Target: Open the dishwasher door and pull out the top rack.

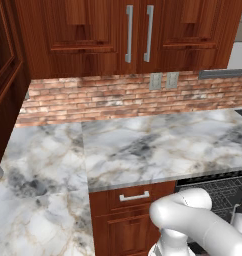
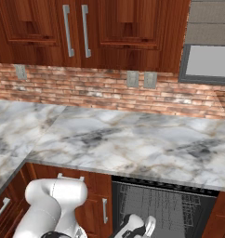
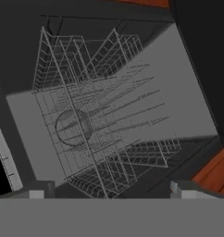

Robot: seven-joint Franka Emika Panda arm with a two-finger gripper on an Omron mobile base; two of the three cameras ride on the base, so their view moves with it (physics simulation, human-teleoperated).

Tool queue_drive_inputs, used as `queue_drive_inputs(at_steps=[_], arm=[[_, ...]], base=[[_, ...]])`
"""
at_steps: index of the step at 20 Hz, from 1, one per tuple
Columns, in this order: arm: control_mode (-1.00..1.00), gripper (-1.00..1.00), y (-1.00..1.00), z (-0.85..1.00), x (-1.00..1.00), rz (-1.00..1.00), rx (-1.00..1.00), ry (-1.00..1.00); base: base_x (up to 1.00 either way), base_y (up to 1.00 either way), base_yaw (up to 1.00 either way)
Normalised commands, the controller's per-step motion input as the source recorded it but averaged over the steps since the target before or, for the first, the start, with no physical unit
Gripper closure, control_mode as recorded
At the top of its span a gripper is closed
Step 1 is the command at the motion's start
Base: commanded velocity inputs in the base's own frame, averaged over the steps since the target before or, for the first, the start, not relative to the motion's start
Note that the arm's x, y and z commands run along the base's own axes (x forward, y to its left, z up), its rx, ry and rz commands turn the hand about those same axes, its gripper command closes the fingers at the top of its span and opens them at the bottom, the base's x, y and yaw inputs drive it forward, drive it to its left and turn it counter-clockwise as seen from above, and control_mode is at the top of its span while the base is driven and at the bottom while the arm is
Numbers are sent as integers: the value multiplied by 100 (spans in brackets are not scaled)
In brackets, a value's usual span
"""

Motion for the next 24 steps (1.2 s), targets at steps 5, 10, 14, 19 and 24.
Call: queue_drive_inputs(at_steps=[5, 10, 14, 19, 24], arm=[[-100, -100, 0, 0, 15, -9, 1, -1], [-100, -100, -6, -2, -9, -5, 3, 0], [-100, -100, -2, -6, -1, -5, 2, -1], [-100, -100, 2, -6, 11, -3, 2, -5], [-100, -100, 4, 0, 19, -1, 0, -7]], base=[[0, 0, 0], [0, 0, 0], [0, 0, 0], [0, 0, 0], [0, 0, 0]])
